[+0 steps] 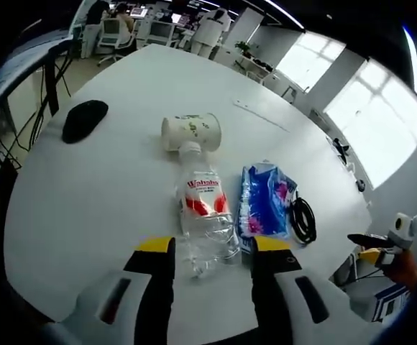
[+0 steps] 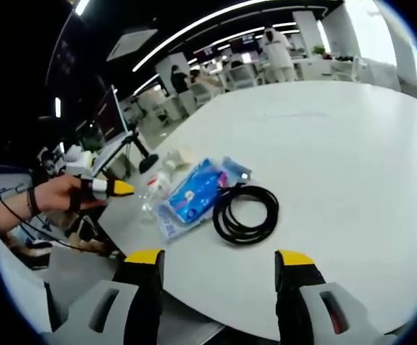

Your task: Arrange the tabletop items into an orderly group along one side of the table until the central work area is clear of visible clutter.

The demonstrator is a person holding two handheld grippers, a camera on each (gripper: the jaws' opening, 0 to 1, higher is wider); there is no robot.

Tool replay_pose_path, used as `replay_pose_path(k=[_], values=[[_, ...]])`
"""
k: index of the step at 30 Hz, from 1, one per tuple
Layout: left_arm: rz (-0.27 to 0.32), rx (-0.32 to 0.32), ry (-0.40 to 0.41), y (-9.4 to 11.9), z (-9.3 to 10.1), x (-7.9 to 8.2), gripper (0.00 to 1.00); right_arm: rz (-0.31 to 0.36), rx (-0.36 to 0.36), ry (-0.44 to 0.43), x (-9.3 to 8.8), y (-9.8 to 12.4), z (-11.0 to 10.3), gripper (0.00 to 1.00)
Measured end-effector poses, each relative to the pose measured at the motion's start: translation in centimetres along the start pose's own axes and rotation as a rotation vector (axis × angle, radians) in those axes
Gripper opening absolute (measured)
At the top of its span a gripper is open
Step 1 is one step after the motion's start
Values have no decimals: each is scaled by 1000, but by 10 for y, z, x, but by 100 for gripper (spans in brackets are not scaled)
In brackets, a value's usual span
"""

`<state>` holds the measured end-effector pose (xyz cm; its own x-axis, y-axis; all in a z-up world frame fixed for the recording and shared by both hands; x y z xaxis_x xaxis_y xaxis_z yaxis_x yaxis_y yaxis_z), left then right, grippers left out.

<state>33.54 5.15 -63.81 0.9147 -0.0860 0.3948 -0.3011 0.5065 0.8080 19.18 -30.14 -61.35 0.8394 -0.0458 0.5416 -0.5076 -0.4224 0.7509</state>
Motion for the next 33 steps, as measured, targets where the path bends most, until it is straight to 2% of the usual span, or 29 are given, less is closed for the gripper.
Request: replay_pose_path(k=[19,33], values=[[28,-5,-15,5,3,8,41,34,-7,15,5,6,4,63],[31,-19,-26,4,9,8,41,32,2,24,4,5,3,63]])
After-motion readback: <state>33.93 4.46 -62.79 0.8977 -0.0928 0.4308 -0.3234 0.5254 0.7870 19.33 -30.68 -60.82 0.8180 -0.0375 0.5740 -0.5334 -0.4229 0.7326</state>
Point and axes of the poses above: the point that each gripper's makers call its tool centre point, and the gripper's own axes: y roughly backward along the fingers, z roughly to its right, x roughly out of its top, the point moved 9 cm from there along y, roughly backward along the fingers, and after that the axes turned 12 degrees about -z, right-handed, at the moved point
